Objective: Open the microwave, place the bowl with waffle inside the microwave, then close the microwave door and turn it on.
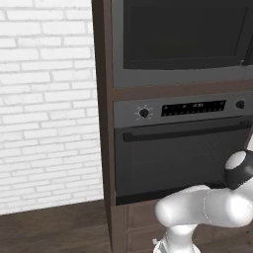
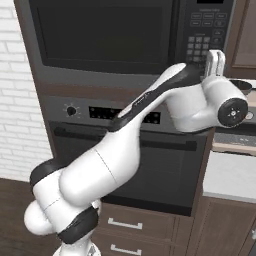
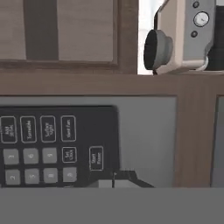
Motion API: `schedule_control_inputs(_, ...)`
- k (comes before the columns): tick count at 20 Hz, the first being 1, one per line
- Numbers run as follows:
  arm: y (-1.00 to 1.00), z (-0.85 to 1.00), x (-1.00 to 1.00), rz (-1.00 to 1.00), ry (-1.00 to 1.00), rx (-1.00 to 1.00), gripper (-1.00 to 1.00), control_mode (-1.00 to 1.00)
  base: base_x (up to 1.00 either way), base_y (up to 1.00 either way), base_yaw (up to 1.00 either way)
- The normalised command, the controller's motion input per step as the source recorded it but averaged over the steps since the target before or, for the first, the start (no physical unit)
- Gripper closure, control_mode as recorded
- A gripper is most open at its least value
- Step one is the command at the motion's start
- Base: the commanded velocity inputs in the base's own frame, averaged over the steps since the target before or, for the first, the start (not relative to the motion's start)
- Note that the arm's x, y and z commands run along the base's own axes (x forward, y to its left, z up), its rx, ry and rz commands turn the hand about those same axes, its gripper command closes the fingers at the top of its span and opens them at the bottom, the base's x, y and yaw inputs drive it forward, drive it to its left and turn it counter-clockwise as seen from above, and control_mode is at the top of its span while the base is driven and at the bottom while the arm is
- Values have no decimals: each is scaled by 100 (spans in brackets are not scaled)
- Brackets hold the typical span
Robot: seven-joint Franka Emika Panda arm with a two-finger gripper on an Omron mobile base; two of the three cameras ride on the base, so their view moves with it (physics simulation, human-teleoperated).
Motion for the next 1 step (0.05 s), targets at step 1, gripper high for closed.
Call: schedule_control_inputs(1,10,-37,-100,0,-1,0,100,-100,0,0,0)
